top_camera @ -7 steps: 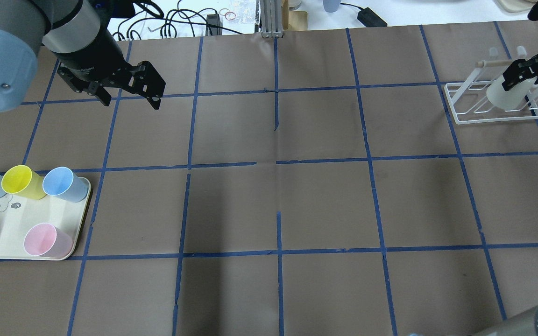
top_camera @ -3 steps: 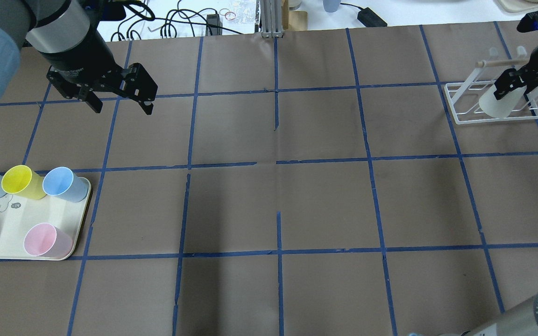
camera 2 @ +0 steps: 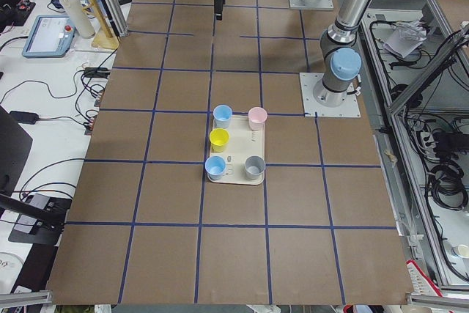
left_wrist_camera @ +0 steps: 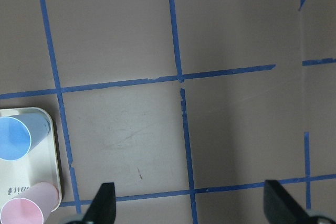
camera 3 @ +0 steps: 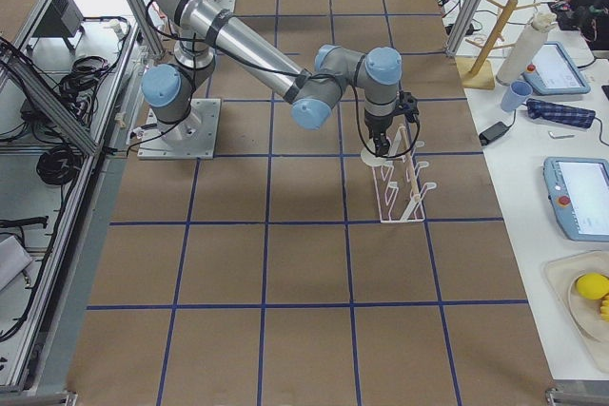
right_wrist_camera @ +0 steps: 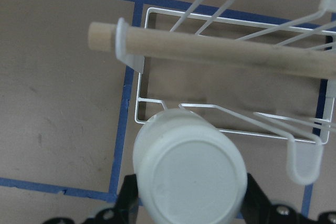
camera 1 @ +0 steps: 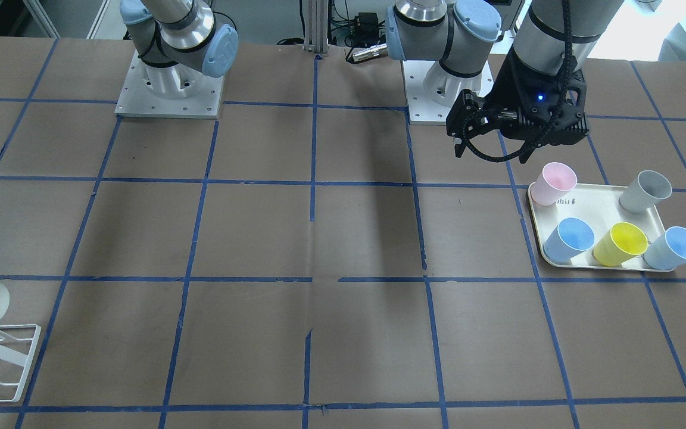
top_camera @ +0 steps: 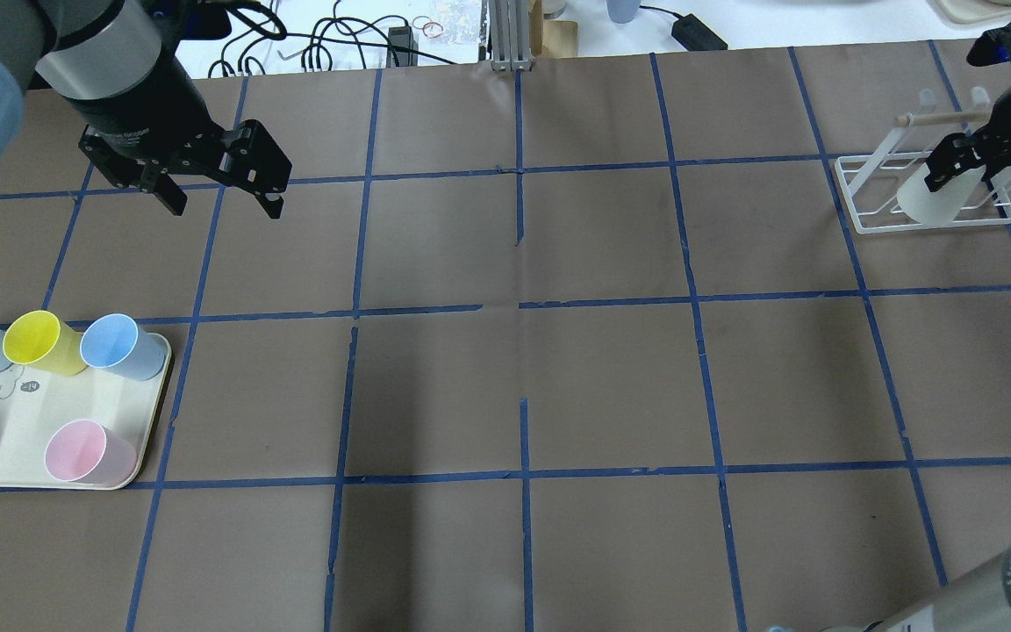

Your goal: Transfer IKEA cup to right arm and place on rack

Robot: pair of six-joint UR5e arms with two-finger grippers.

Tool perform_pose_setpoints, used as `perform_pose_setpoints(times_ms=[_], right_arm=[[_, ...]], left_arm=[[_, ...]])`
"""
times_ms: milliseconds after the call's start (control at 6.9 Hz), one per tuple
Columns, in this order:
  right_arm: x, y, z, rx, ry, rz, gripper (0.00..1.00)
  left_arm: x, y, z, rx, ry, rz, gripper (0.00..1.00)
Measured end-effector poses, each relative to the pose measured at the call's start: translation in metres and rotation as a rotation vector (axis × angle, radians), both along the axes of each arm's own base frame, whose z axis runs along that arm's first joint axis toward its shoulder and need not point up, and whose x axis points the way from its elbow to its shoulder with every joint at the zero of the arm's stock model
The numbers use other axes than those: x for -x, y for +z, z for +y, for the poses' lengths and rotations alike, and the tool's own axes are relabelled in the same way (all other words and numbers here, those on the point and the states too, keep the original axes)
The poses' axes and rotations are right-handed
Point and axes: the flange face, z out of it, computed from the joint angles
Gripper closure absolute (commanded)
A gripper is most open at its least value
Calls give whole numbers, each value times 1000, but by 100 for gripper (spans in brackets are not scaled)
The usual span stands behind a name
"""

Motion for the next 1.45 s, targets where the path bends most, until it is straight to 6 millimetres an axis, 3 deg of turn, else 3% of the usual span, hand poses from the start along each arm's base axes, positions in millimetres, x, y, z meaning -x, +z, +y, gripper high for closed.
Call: perform_pose_setpoints(times_ms=[435,725,870,1159,1449], right_arm=[[1,-5,-2,-8,1,-7,0],[-1,11,1,5,1,1,0],[-7,31,10,6,0,-1,0],[-42,93,53,-49,-74,-52,0],[-116,152,103,-101,-208,-88,0]], left_arm=[[-2,2,-3,6,8,-4,0],[-3,1,-6,5,11,-4,0],[-3,0,-6,4,17,-4,0],[-4,-1,-8,3,34,-4,0],[-4,0,-8,5,38,-4,0]])
